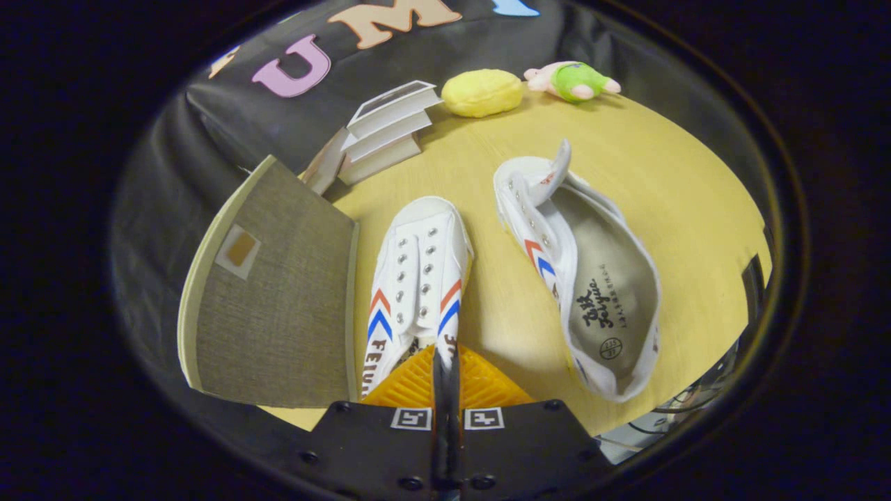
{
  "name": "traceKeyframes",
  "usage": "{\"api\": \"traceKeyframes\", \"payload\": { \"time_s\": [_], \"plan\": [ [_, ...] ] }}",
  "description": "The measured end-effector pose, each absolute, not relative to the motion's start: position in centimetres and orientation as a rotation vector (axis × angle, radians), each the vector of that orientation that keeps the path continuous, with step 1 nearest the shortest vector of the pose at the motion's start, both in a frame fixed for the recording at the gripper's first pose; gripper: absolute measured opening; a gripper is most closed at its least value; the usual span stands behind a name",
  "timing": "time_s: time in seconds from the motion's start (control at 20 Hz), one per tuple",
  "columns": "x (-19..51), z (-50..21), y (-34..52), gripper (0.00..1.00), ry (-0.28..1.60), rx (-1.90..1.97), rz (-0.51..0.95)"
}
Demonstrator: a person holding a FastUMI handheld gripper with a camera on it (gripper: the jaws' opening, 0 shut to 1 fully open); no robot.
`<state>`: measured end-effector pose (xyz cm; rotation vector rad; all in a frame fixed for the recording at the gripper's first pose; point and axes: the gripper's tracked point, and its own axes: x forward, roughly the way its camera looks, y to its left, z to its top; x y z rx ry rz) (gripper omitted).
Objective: Open the storage box then place both shoes into the box .Put the left shoe in first, then the right shoe, with the right side of both shoes facing outward in a uniform manner.
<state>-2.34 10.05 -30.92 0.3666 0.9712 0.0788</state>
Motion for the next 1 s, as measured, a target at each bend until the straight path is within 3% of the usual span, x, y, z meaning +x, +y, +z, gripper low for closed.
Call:
{"api": "traceKeyframes", "payload": {
  "time_s": [0.45,1.0],
  "plan": [
    [-3.2,-27.6,10.9,0.03,0.945,0.47,0.158],
    [-4.4,-11.5,15.7,0.03,0.763,0.482,0.319]
  ]
}}
